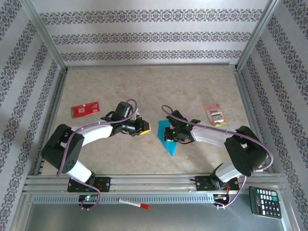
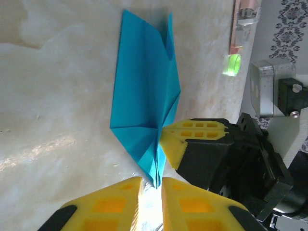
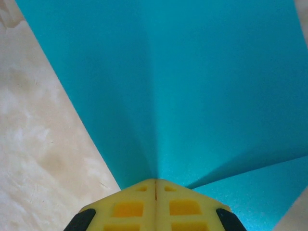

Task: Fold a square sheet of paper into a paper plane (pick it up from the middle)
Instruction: Rotate the wing at the center of the table.

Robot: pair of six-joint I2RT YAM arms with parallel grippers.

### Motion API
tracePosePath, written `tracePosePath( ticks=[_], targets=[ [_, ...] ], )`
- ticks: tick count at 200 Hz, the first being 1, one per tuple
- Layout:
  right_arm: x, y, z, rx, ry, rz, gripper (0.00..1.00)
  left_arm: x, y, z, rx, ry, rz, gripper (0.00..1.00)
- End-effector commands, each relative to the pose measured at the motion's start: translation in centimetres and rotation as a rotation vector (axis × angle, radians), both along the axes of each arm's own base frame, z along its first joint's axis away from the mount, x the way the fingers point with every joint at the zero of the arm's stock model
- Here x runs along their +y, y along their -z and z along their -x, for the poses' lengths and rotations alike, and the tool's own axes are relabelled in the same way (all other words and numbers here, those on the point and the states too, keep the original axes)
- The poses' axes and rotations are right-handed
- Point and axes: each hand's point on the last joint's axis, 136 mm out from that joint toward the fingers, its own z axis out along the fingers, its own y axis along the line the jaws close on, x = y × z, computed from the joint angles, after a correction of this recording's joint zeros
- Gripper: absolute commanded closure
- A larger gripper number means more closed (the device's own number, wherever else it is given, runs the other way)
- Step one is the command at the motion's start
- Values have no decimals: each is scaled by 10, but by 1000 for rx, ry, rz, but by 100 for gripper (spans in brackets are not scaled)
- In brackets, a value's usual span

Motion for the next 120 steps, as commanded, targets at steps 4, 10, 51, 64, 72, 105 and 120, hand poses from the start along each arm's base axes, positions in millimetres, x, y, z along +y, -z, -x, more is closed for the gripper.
tracePosePath(
  ticks=[4,10,51,64,72,105,120],
  targets=[
    [14,9,1,6,25,-50,97,-14,-15,-5,-11,26,51,85],
    [14,12,1,8,36,-50,98,-16,-15,-5,-7,31,53,85],
    [24,21,3,-8,106,-68,99,-33,-4,-12,54,48,90,88],
    [26,23,4,-20,149,-75,100,-37,2,-14,71,60,74,88],
    [27,25,6,-20,179,-86,100,-38,7,-16,87,62,62,89],
    [42,27,7,-37,257,-158,100,-43,27,-26,106,88,14,89],
    [50,26,6,-43,266,-179,100,-43,42,-28,133,97,-11,89]
  ],
)
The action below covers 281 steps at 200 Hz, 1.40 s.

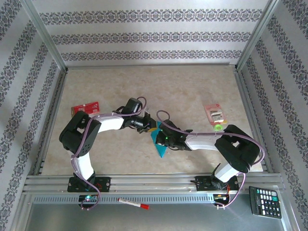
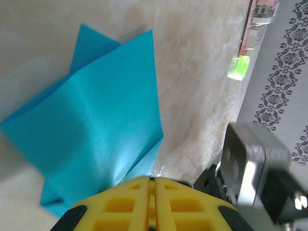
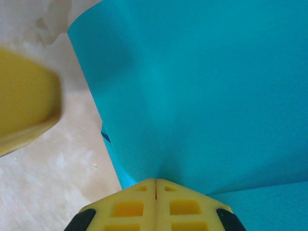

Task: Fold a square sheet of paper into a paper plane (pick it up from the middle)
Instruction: Rotate the wing at the center of the table.

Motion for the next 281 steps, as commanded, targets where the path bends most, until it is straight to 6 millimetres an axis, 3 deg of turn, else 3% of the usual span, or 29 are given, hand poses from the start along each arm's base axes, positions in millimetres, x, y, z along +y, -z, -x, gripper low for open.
tracePosePath(
  ticks=[1,28,61,111,150,183,221,250,281],
  targets=[
    [2,13,0,16,86,-14,100,-4,15,2,29,47,-32,90],
    [10,-2,-4,-26,84,-48,97,-1,31,2,51,72,-60,91],
    [13,-35,-7,-107,19,-67,92,15,43,-3,34,143,-117,95],
    [-29,-57,-6,-64,-121,-45,81,35,37,-13,-82,323,-169,95],
    [-58,-66,-13,26,-136,-98,75,27,41,-12,-124,462,-134,96],
    [-78,-70,-27,27,-76,-127,75,18,56,-11,-98,538,-179,96],
    [-89,-59,-24,55,-27,-117,74,-5,60,-11,-110,627,-194,93],
    [-91,-46,-18,73,4,-127,72,-25,43,-26,-167,647,-161,88],
    [-92,-41,-17,61,-27,-100,69,-30,-5,-41,-299,510,-141,81]
  ],
)
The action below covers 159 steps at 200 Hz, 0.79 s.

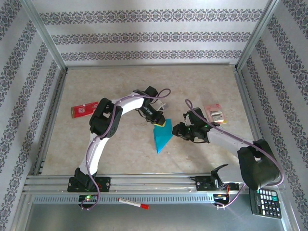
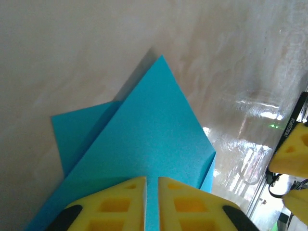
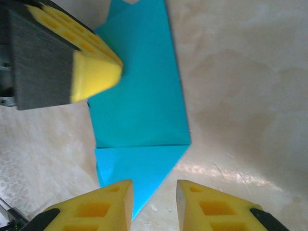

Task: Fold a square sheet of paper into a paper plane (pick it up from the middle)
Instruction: Rotate the wing at the center of the table, then fold the wing for the fifth time at the center of the table.

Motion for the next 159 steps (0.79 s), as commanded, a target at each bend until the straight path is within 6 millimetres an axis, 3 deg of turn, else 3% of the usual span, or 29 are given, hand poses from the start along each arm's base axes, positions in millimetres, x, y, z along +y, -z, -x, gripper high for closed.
tracePosePath(
  ticks=[1,12,23,50,83,128,159],
  targets=[
    [2,-1,-2,-27,-22,-4,69,2,-41,-6,-95,-80,36,81],
    [1,-3,-2,-38,-30,1,67,5,-58,-4,-112,-172,71,80],
    [-2,-4,-4,-53,-26,19,66,15,-61,7,-92,-273,69,80],
    [-10,-5,-11,-75,-9,52,64,23,-50,47,17,-415,36,82],
    [-13,-5,-21,-75,-7,72,62,4,-28,89,98,-391,-12,82],
    [-12,-4,-23,-52,-16,59,59,0,-3,101,156,-326,-53,87],
    [-10,-3,-18,-37,-33,47,59,14,10,114,196,-244,-99,91]
  ],
)
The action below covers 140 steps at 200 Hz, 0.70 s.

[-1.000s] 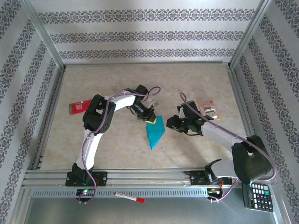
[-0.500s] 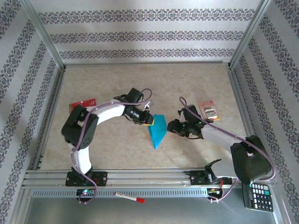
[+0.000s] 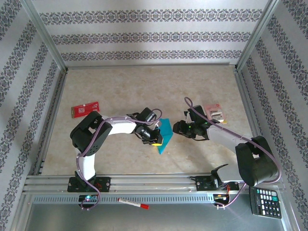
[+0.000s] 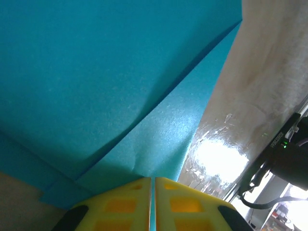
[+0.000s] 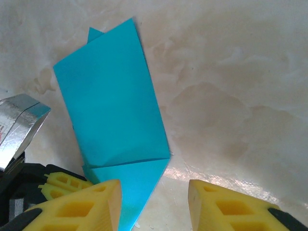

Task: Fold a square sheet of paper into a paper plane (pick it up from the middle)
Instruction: Fold the wing for the fifth time at the center of the table.

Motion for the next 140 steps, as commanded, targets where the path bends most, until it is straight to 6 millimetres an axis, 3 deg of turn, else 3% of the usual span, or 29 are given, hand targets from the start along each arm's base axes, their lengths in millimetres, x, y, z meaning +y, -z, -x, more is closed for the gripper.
tracePosePath(
  ticks=[1,43,81,140],
  targets=[
    [1,-4,-1,5,-20,-10,59,9,3,5,29,69,-10,91],
    [12,-1,9,55,-67,-52,58,31,1,17,25,192,-30,94],
    [34,2,14,95,-115,-93,56,45,0,20,18,253,-41,95],
    [47,18,20,143,-128,-101,58,45,-1,17,4,255,-21,95]
  ],
)
